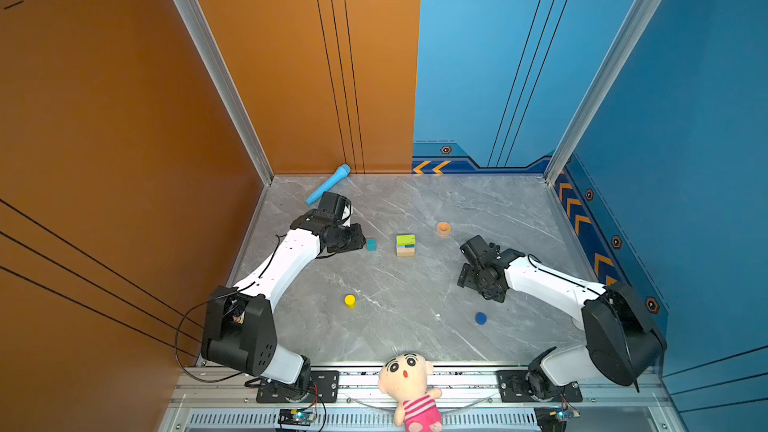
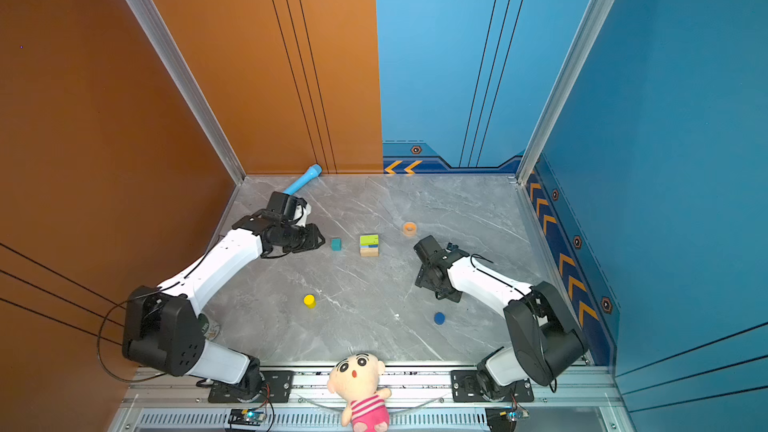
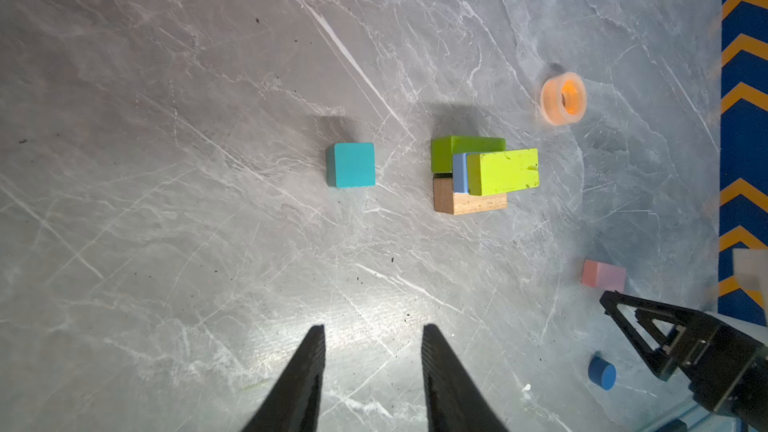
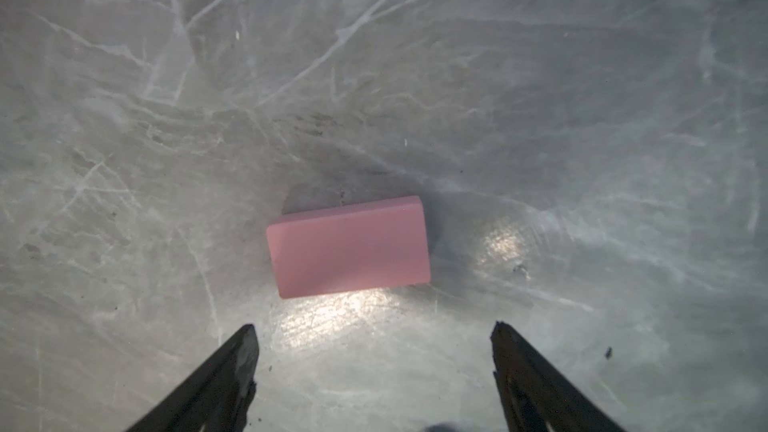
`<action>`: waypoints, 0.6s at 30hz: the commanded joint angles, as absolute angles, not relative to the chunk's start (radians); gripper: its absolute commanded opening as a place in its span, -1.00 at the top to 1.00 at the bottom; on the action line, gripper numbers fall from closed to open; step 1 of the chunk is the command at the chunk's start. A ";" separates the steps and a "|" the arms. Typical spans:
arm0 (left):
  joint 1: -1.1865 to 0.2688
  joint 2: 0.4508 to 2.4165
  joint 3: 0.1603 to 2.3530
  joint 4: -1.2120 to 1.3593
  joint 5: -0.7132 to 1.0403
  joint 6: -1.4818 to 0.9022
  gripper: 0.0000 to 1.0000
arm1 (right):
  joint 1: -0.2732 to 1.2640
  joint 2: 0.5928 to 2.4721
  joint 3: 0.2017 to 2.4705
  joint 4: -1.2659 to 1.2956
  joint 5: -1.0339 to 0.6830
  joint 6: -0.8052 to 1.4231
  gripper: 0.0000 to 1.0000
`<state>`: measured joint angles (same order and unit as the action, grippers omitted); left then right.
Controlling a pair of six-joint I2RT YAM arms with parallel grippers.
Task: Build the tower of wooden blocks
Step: 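Rotate the right gripper to line up with the pink block, then lower the right gripper around the pink block and close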
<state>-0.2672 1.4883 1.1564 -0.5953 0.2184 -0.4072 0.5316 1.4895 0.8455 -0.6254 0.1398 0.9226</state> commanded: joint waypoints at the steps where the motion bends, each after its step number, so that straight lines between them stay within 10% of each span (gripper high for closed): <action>1: -0.258 1.467 1.158 -0.615 0.231 -0.385 0.19 | 0.538 1.529 0.906 -0.619 0.172 0.907 -0.78; 18: -0.245 1.473 1.150 -0.615 0.228 -0.388 0.18 | 0.485 1.624 0.991 -0.695 0.146 0.783 -0.66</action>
